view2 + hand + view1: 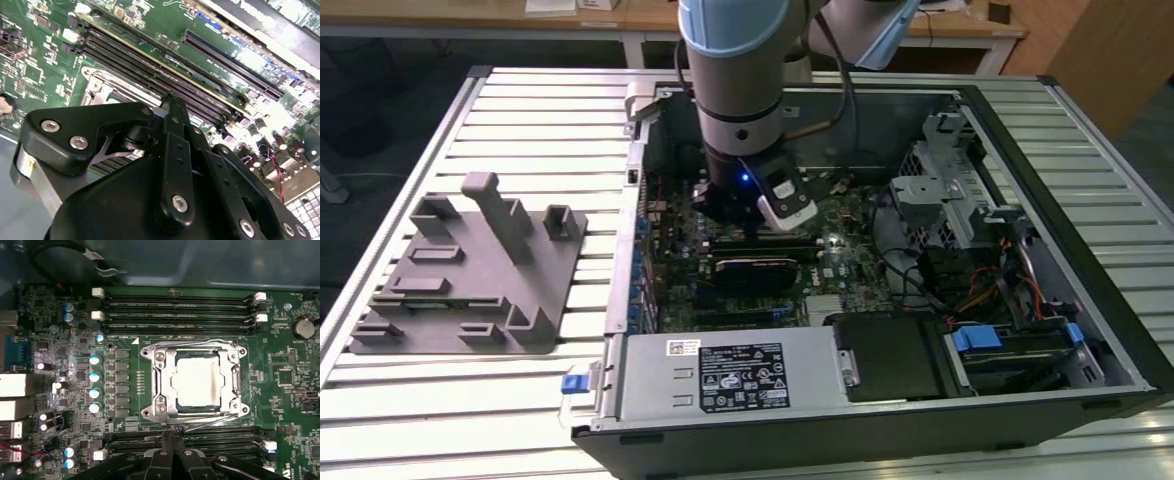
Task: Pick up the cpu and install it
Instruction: 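Install the second cpu locking lever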
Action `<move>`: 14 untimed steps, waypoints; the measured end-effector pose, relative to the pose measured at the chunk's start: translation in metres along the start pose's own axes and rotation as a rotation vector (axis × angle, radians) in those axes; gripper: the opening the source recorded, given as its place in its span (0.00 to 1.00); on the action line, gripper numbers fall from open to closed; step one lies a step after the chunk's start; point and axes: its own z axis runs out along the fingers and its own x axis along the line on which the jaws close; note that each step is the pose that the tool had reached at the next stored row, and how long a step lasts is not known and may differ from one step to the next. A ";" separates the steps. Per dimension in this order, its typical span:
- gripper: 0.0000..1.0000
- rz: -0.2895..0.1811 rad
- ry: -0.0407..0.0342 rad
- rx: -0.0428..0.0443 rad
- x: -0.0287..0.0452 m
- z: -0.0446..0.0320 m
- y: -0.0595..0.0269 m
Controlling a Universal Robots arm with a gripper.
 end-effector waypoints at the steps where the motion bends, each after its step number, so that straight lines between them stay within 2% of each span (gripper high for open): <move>1: 0.11 -0.002 0.0003 -0.0028 0.0007 0.0001 -0.0008; 5: 0.11 -0.009 0.0015 -0.0222 0.0042 0.0010 -0.0031; 10: 0.11 -0.017 0.0026 -0.0413 0.0074 0.0023 -0.0060; 11: 0.11 -0.018 0.0029 -0.0480 0.0077 0.0026 -0.0065; 14: 0.11 -0.023 0.0039 -0.0751 0.0084 0.0036 -0.0073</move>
